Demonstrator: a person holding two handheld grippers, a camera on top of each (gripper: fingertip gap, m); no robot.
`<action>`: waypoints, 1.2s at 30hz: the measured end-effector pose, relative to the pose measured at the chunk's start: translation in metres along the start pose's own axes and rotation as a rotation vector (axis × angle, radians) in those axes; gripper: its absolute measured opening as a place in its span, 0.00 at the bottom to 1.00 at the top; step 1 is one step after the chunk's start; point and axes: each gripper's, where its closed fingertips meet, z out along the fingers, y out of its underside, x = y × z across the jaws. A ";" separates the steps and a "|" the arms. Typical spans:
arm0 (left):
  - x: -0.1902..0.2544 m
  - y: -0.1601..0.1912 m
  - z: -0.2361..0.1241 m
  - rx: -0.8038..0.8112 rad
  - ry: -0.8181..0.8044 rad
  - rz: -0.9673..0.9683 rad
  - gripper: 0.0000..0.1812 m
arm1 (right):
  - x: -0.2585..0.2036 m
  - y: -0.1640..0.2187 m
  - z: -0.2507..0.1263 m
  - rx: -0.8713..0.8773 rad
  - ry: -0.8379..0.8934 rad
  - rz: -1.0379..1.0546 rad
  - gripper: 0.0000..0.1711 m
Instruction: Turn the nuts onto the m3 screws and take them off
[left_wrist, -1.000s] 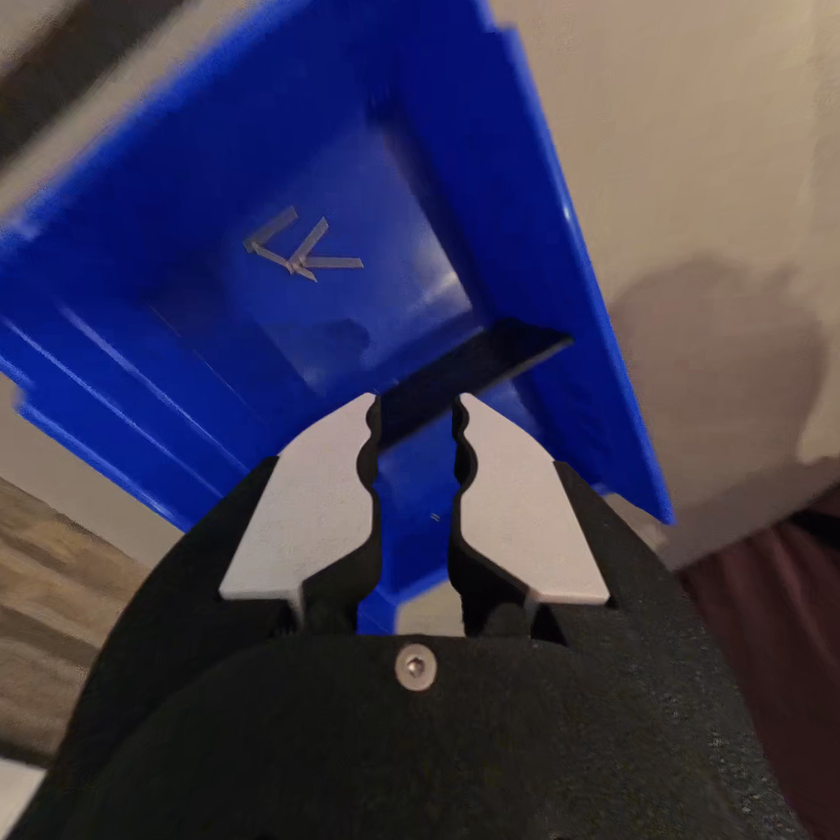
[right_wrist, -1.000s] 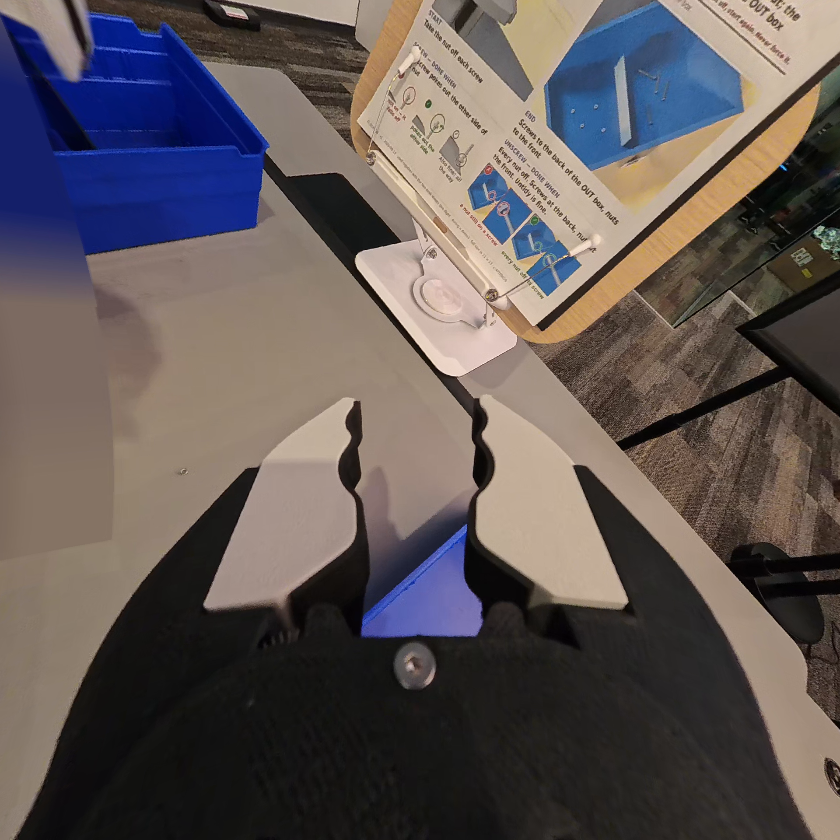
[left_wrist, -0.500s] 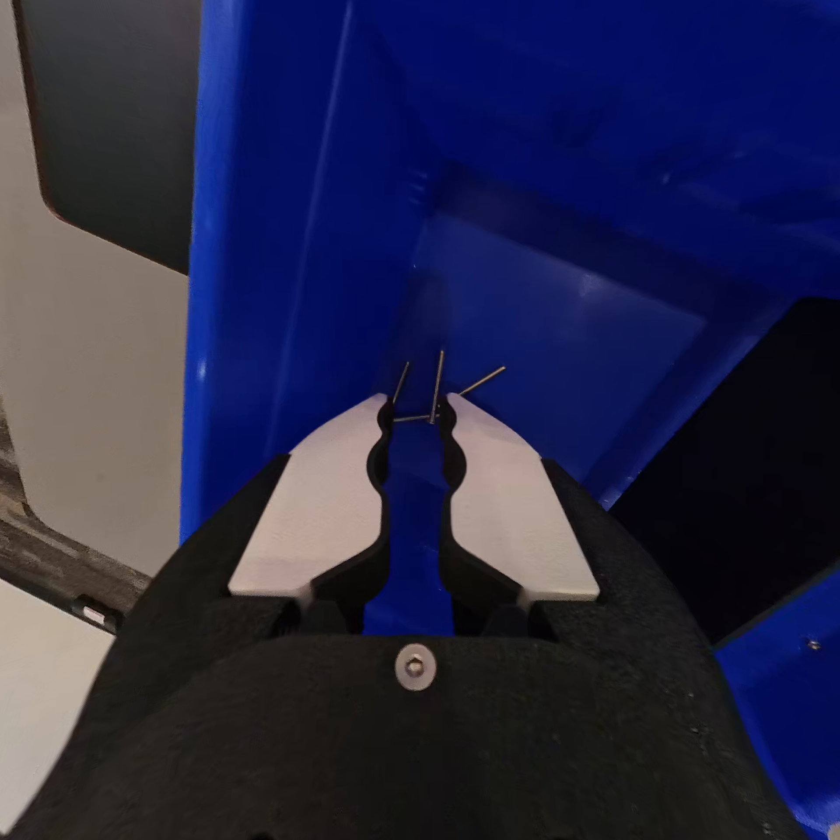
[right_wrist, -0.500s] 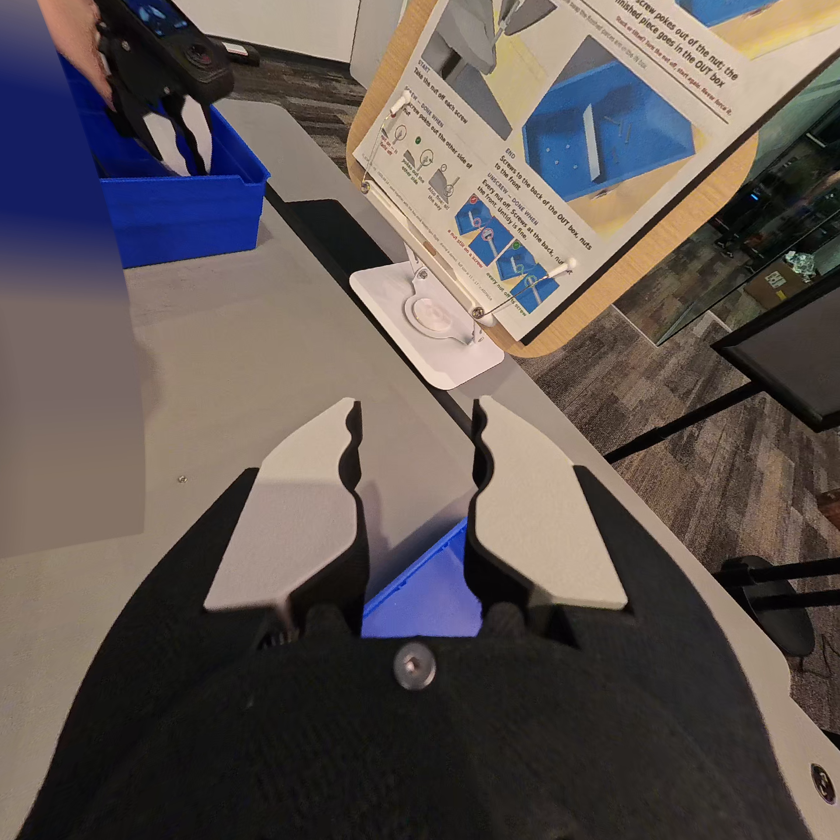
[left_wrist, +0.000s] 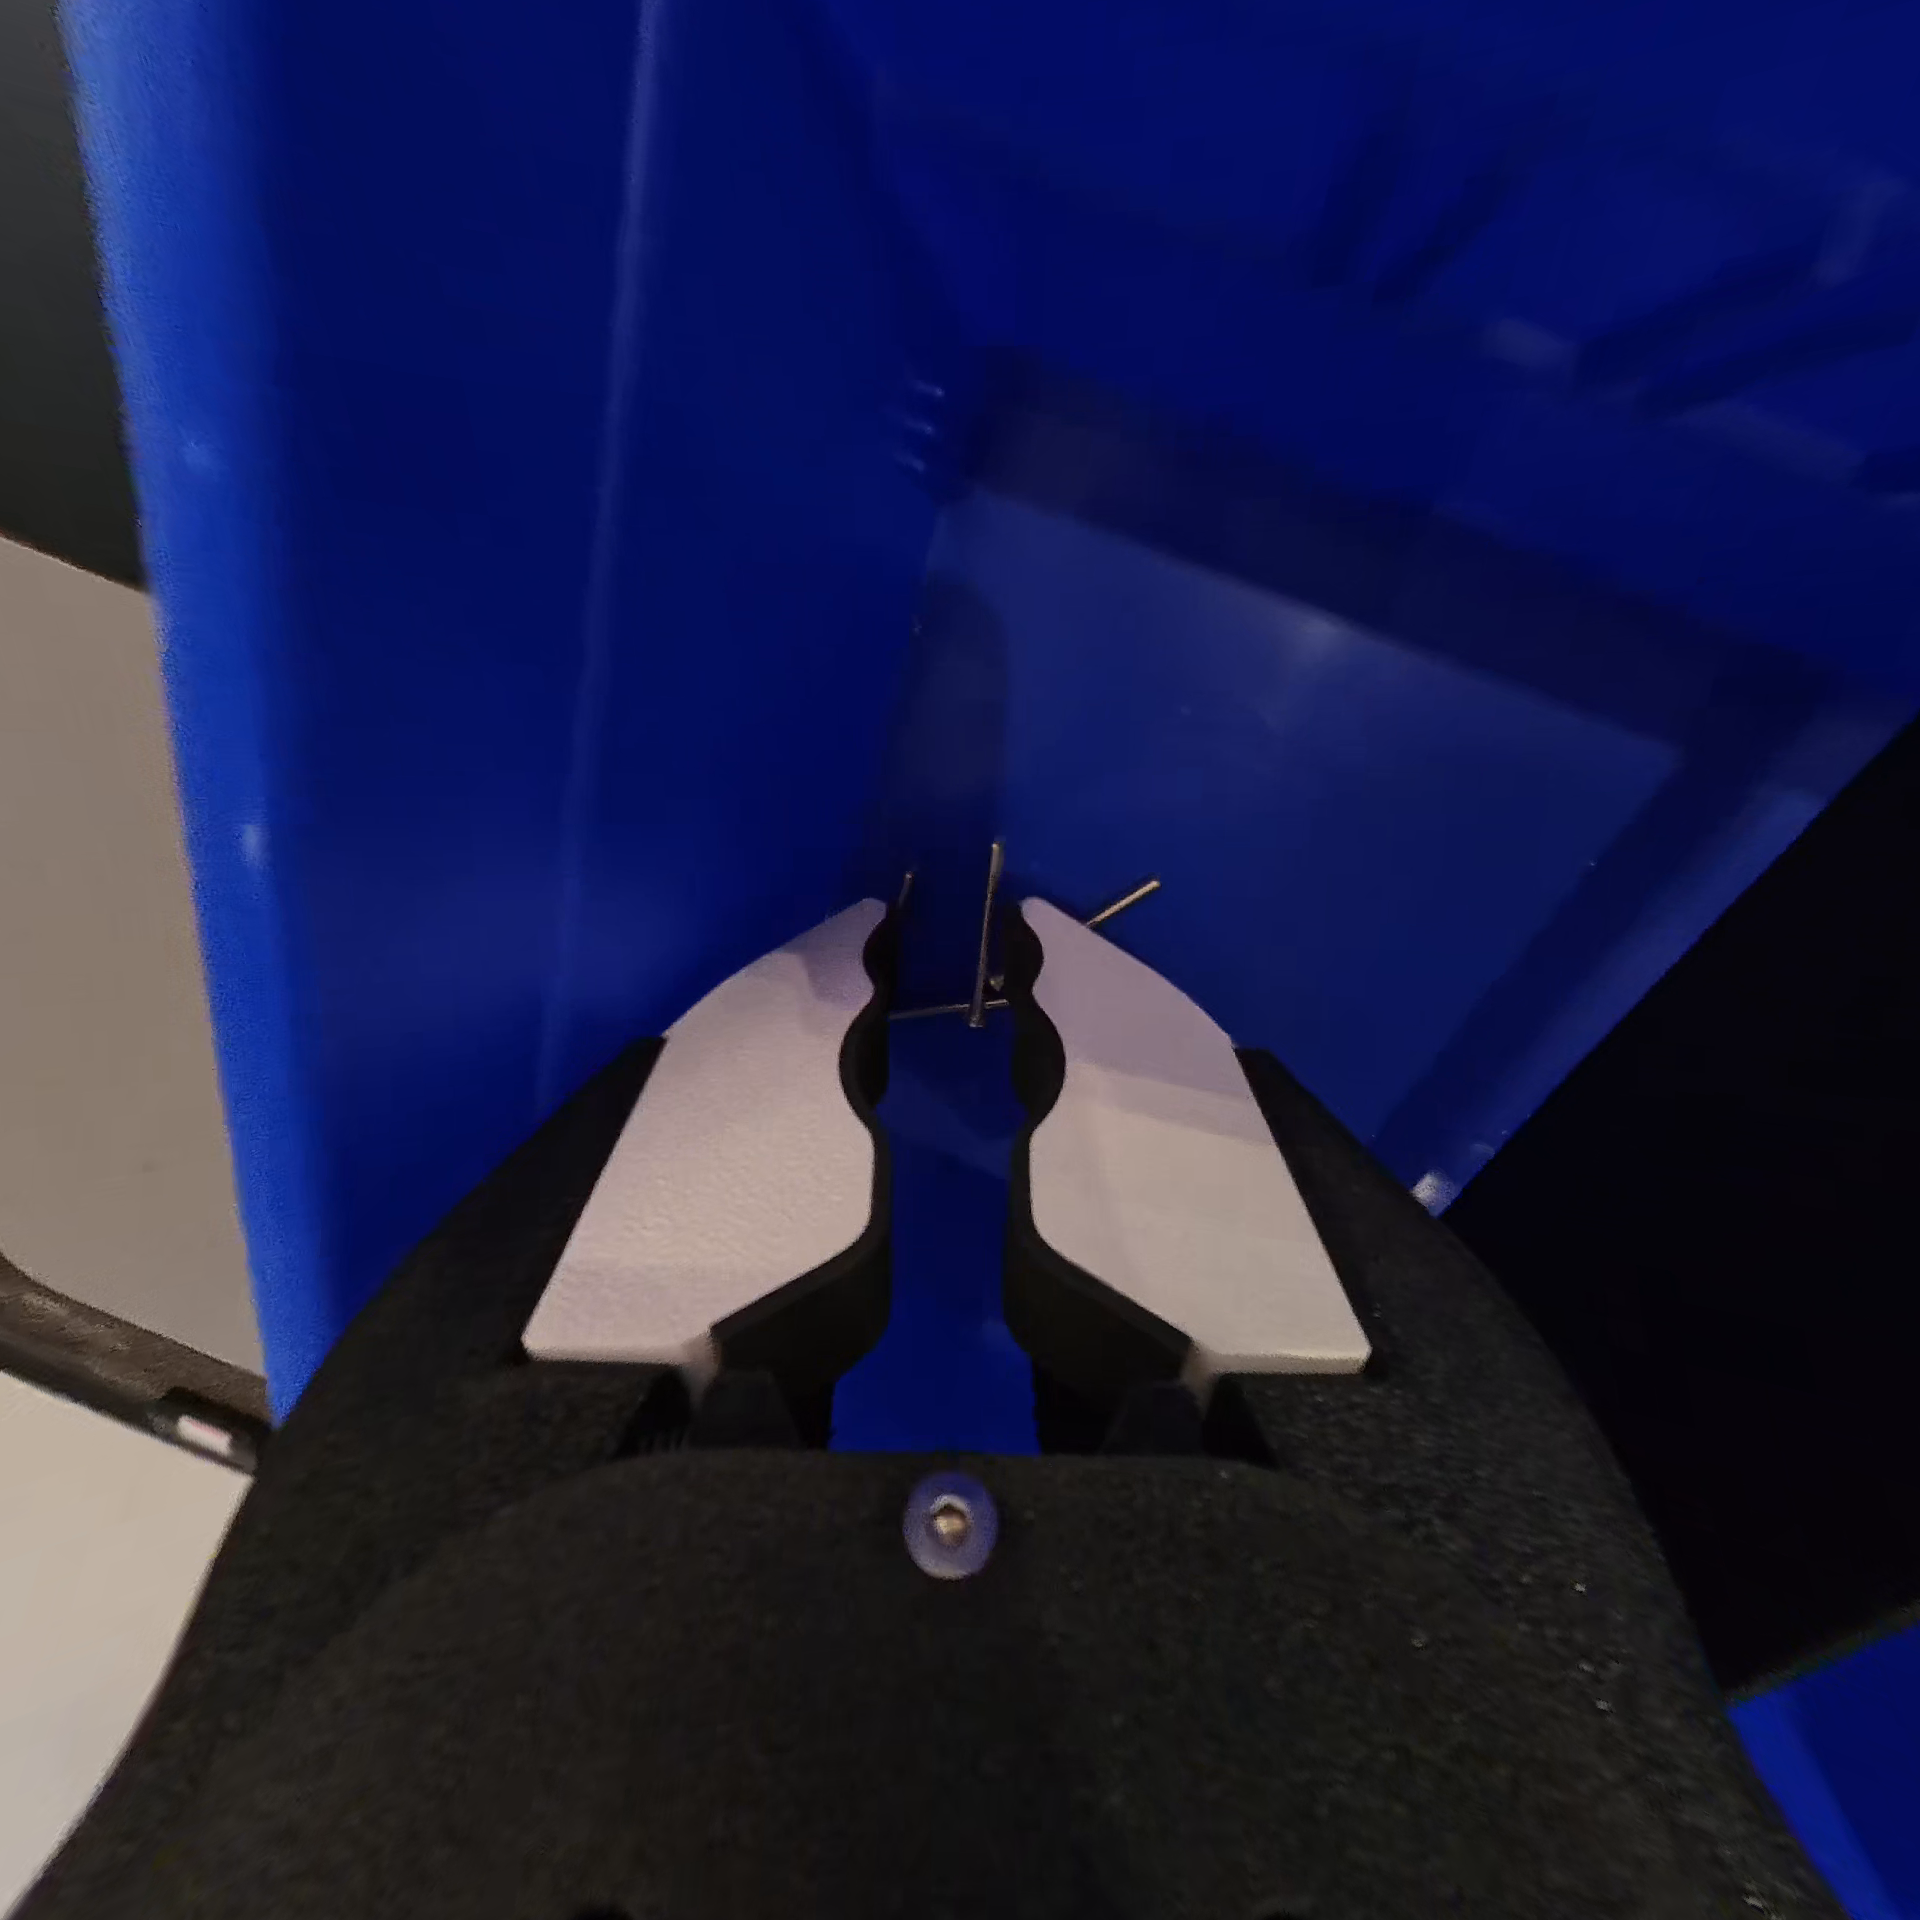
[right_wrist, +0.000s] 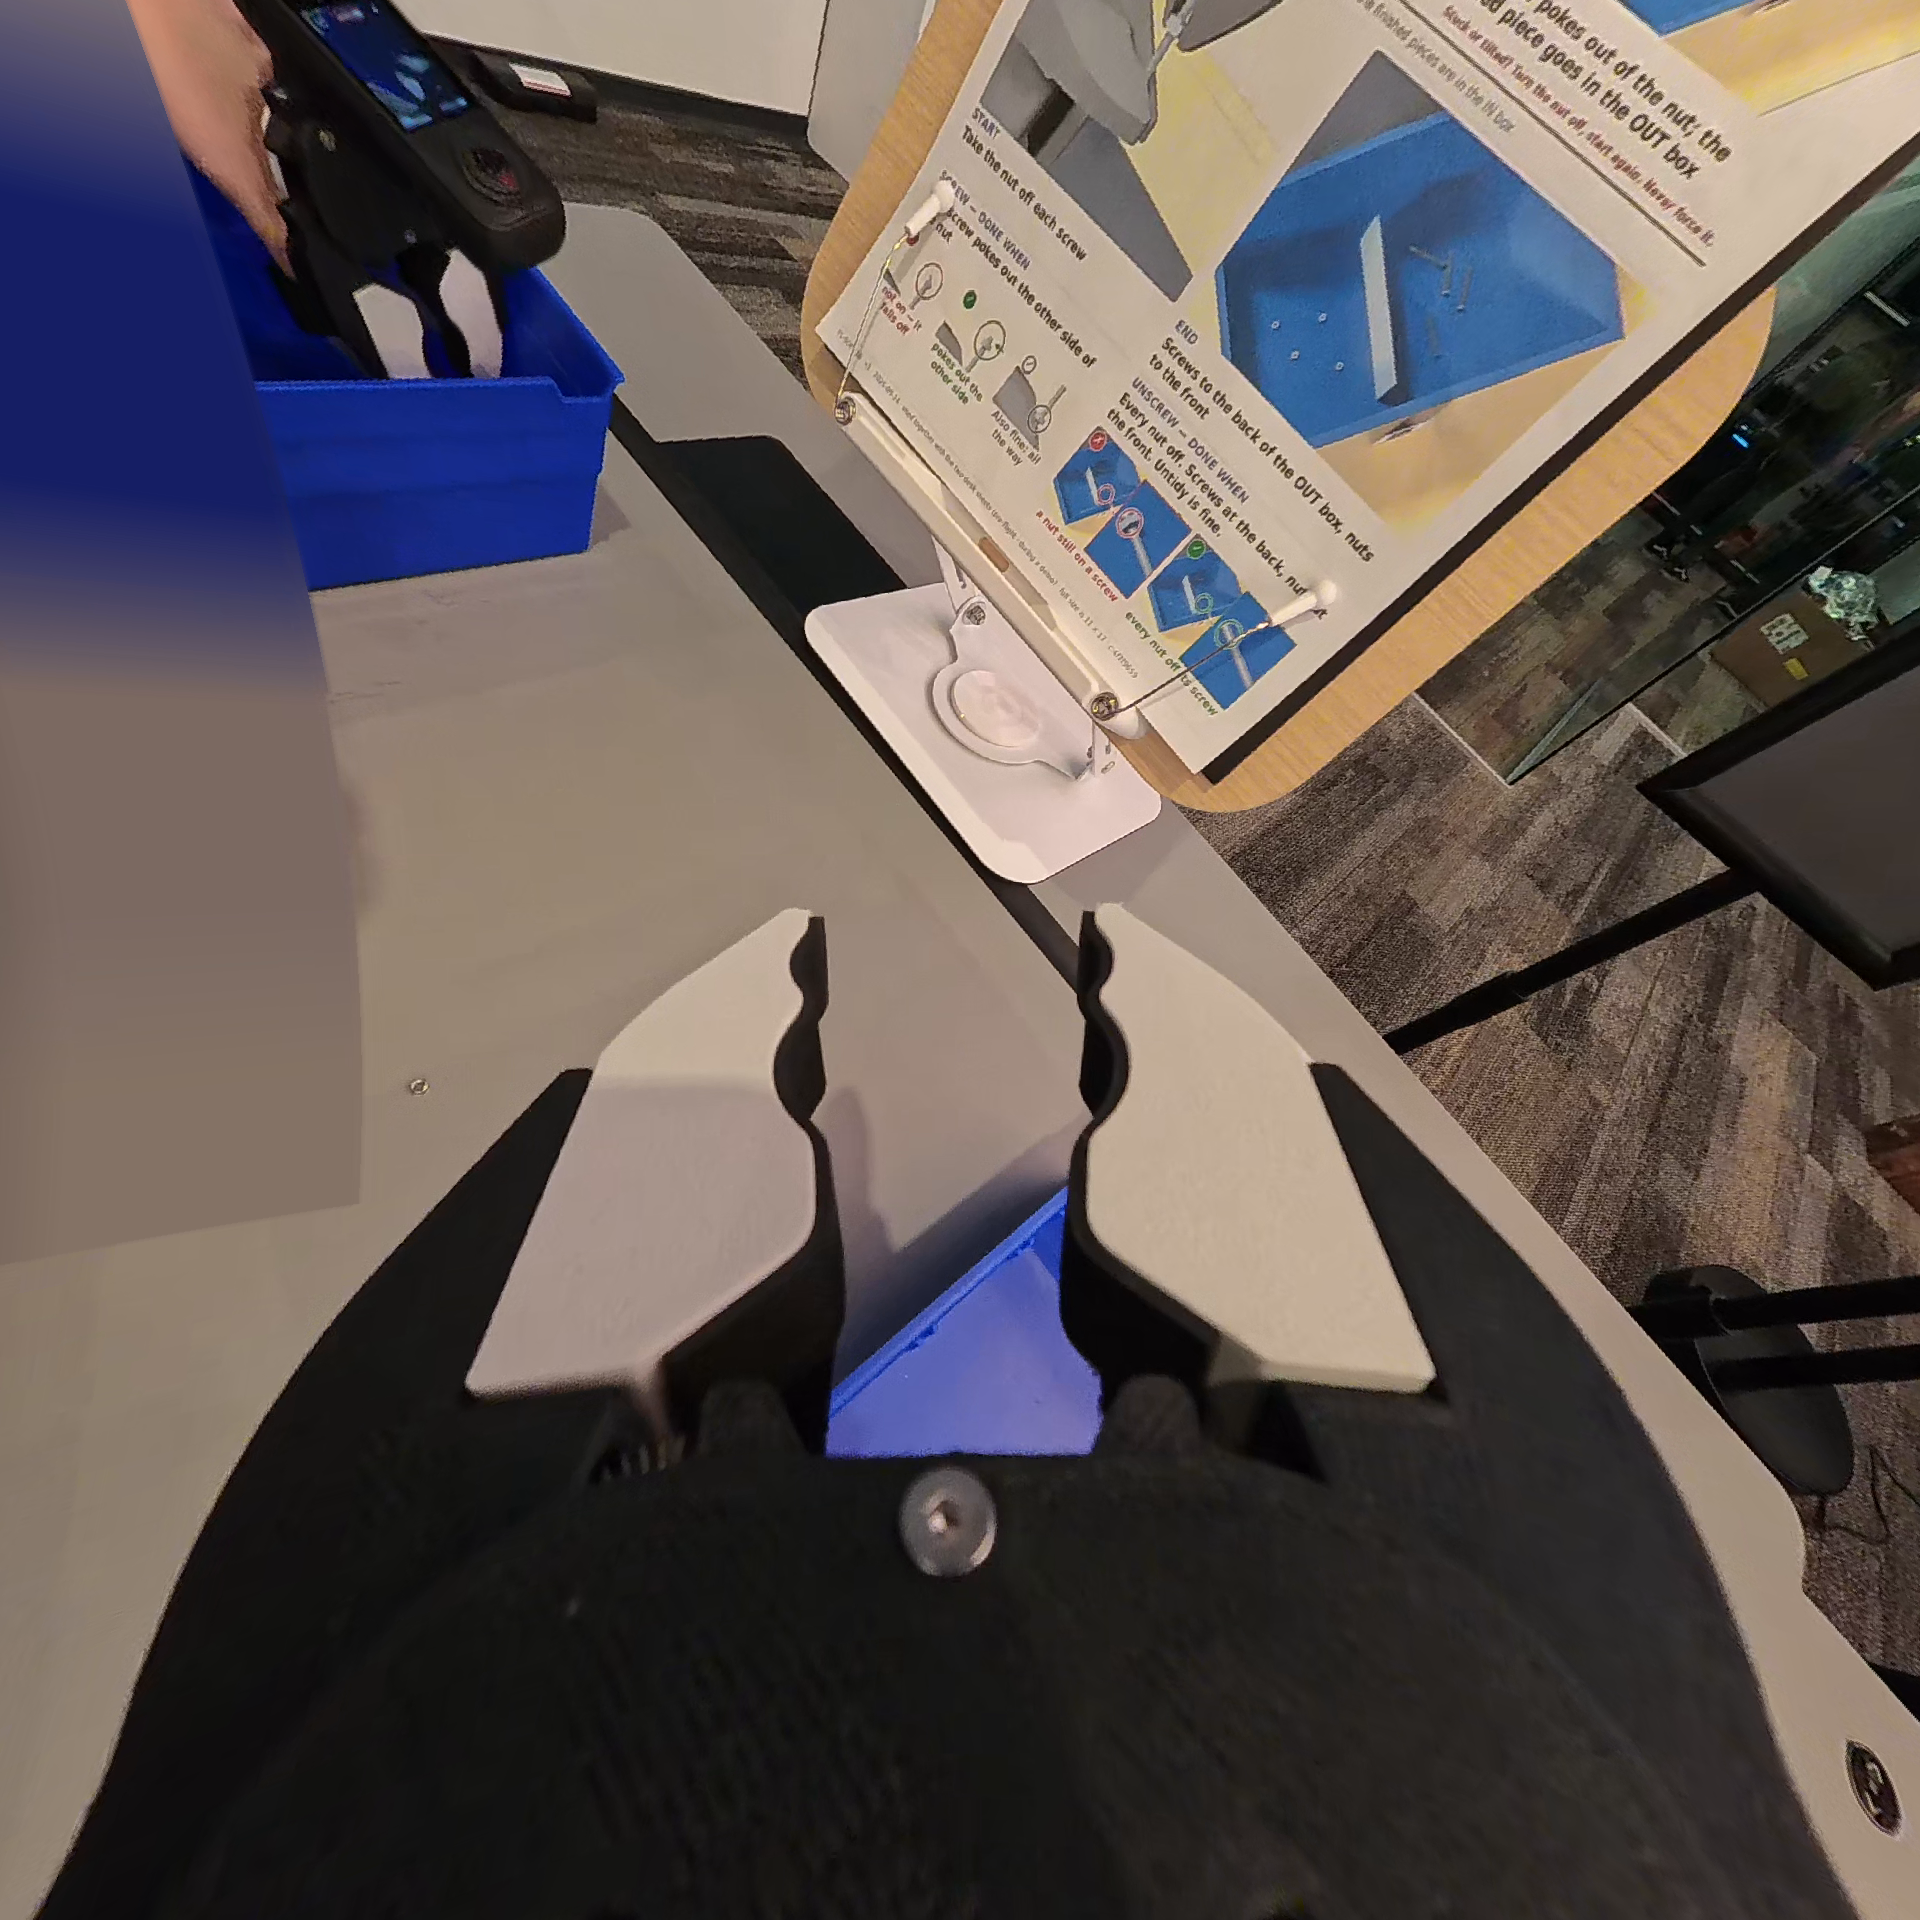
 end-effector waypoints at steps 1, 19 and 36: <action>0.001 0.001 0.001 -0.005 0.001 0.009 0.10 | 0.000 0.000 0.000 -0.002 -0.001 0.000 0.28; 0.008 0.001 0.001 0.026 0.075 -0.043 0.02 | -0.004 0.001 0.003 -0.005 -0.024 -0.001 0.28; 0.077 -0.115 -0.204 0.809 0.184 -0.219 0.02 | -0.023 -0.018 0.000 0.093 -0.141 0.033 0.28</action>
